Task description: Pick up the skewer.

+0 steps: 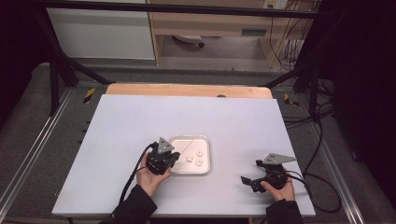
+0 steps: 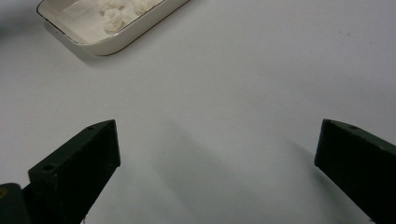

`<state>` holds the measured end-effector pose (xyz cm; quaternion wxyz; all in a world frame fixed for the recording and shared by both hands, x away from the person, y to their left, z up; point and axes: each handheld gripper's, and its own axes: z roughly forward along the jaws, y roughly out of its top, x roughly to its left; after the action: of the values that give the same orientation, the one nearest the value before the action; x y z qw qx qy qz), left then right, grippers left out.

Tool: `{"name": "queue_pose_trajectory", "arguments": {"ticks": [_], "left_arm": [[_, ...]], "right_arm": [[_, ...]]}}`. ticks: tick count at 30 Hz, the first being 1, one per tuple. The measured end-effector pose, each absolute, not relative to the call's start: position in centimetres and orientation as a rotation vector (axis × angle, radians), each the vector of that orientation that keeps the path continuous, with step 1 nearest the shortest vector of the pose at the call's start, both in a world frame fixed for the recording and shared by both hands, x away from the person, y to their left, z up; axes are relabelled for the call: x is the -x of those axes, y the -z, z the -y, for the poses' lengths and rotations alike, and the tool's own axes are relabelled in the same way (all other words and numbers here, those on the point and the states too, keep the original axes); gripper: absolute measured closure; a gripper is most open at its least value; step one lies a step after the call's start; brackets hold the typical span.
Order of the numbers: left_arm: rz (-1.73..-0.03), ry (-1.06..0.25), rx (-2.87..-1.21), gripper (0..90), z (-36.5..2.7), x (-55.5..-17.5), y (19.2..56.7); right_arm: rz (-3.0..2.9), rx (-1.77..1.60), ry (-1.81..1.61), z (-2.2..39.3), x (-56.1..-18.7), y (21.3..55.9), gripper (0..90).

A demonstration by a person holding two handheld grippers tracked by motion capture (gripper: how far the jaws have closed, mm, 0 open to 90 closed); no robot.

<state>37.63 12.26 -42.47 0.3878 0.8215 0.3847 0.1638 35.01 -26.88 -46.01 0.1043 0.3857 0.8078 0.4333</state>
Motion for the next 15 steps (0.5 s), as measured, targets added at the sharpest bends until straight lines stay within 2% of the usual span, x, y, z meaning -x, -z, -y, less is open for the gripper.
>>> {"name": "queue_pose_trajectory", "arguments": {"ticks": [15], "left_arm": [[-0.871,-0.370,-2.129,88.8,-12.6,-37.1,41.6]], "right_arm": [[-2.375,-1.047,-1.158,24.7,-35.1,45.1,0.7]]}}
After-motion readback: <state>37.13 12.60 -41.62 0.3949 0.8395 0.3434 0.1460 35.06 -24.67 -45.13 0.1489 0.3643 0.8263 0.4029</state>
